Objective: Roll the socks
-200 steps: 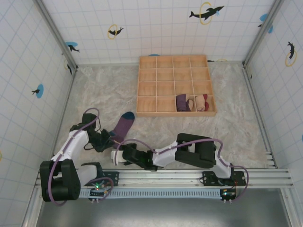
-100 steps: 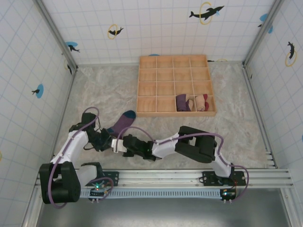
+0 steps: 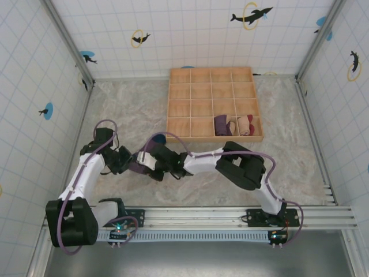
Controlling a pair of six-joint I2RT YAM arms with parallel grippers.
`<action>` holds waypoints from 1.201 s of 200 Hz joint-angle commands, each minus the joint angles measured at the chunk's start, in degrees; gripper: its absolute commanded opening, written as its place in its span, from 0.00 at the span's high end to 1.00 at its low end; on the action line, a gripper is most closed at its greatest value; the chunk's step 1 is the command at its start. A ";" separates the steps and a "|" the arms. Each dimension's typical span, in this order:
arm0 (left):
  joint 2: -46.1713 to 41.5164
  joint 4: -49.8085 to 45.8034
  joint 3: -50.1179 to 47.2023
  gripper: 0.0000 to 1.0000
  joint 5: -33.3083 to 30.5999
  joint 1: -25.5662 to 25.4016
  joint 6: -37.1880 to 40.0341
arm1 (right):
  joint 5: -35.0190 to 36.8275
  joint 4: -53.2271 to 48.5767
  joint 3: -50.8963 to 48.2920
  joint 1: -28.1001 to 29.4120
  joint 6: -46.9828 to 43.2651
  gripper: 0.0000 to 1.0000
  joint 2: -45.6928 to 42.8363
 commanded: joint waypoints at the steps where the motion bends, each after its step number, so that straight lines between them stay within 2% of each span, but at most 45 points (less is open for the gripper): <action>1: -1.76 -1.48 -0.77 0.56 -2.48 0.09 -0.02 | -11.96 -14.72 6.00 -3.04 6.91 1.00 6.21; 31: -3.85 0.78 -4.19 0.59 -1.83 0.22 -1.28 | -19.17 -22.13 14.08 -5.81 13.40 1.00 12.36; 64: -3.87 4.67 -7.95 0.61 -2.40 0.18 -1.55 | -25.10 -24.74 18.26 -8.68 23.21 1.00 16.04; 96: -5.38 12.48 -11.03 0.61 -1.73 0.18 -4.95 | -28.69 -21.50 17.40 -10.65 35.69 1.00 16.56; 116: -5.85 18.96 -13.31 0.59 1.88 0.18 -7.54 | -29.85 -20.56 17.57 -11.37 41.06 1.00 17.07; 132: -5.79 21.46 -14.59 0.54 2.20 0.18 -9.01 | -30.48 -19.93 17.75 -11.68 44.45 1.00 17.40; 152: -6.22 24.92 -16.65 0.50 2.76 0.18 -10.45 | -30.59 -18.83 17.23 -12.01 46.81 1.00 17.10; 175: -6.13 27.74 -18.36 0.49 3.11 0.18 -12.13 | -30.46 -18.29 17.31 -12.03 47.49 1.00 17.08; 208: -6.36 27.99 -18.59 0.51 -0.22 0.18 -12.58 | -31.45 -17.12 17.42 -12.03 48.52 1.00 17.21; 240: -7.50 31.14 -20.11 0.51 -0.90 0.18 -13.31 | -33.76 -14.31 16.81 -12.03 51.28 1.00 17.16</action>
